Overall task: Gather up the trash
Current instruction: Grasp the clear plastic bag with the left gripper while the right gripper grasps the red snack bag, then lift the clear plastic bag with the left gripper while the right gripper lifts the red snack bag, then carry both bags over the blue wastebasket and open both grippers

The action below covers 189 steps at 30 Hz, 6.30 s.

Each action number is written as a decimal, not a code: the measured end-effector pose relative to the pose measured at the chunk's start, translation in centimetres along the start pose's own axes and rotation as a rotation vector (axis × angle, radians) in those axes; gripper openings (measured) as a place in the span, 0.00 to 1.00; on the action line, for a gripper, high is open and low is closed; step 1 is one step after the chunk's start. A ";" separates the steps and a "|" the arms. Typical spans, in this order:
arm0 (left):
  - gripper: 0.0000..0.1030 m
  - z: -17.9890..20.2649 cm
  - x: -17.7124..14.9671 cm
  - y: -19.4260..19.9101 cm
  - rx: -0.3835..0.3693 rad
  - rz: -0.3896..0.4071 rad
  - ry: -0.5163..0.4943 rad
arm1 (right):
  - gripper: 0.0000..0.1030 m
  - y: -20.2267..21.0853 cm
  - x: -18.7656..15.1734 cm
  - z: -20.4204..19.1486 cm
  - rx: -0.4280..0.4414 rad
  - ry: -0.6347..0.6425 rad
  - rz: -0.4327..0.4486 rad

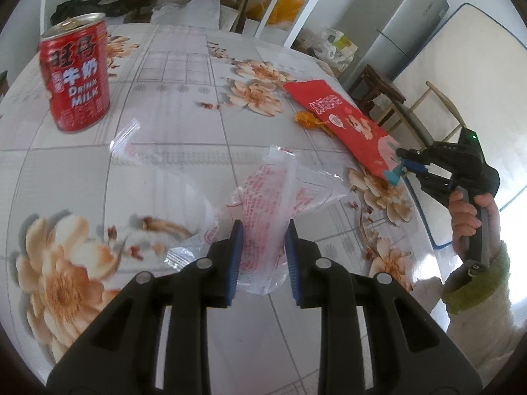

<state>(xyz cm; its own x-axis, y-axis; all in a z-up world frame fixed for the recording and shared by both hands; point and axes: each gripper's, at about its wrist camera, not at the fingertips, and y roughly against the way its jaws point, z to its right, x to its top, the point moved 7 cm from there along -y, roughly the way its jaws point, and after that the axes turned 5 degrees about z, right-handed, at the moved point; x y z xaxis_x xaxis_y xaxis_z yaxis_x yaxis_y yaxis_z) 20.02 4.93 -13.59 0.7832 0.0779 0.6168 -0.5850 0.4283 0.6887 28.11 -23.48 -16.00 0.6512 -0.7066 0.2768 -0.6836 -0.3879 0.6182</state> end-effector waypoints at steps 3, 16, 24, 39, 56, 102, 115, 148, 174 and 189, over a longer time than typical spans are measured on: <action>0.23 0.0 -0.4 0.4 0.028 0.012 -0.007 | 0.06 1.9 -0.6 0.2 0.038 -0.022 0.022; 0.19 1.3 -1.2 2.0 0.043 0.049 0.015 | 0.06 11.4 -11.7 5.5 -0.018 -0.047 -0.010; 0.19 6.6 -3.6 0.9 -0.015 0.004 -0.108 | 0.16 10.8 -18.4 3.2 -0.043 0.159 -0.171; 0.19 6.2 -4.1 0.1 -0.029 0.001 -0.107 | 0.50 7.6 -14.6 0.6 -0.015 0.304 -0.383; 0.19 6.0 -4.0 0.1 -0.066 0.005 -0.078 | 0.08 2.0 -16.9 -1.8 0.175 0.198 -0.612; 0.19 11.6 0.5 4.7 -0.190 0.149 -0.096 | 0.03 14.1 -7.1 1.0 0.374 -0.007 -0.080; 0.19 19.4 1.1 2.2 -0.262 0.100 -0.216 | 0.03 19.2 -4.5 7.1 0.395 -0.110 0.062; 0.19 34.6 -1.4 -14.7 -0.386 -0.362 -0.335 | 0.04 21.6 1.5 36.6 -0.215 -0.683 0.605; 0.19 34.3 -0.9 -17.1 -0.372 -0.387 -0.307 | 0.08 11.5 0.5 42.6 -0.501 -0.953 0.651; 0.19 33.6 -0.9 -16.3 -0.397 -0.374 -0.295 | 0.09 8.8 -1.1 40.3 -0.452 -0.794 0.371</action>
<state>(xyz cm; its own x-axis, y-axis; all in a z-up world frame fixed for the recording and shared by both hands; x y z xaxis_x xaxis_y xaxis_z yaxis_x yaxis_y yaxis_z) 21.74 -32.35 -12.60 0.7956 -0.3704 0.4794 -0.1142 0.6854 0.7192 8.06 -49.98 -40.50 -0.1022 -0.9940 0.0381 -0.5023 0.0846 0.8606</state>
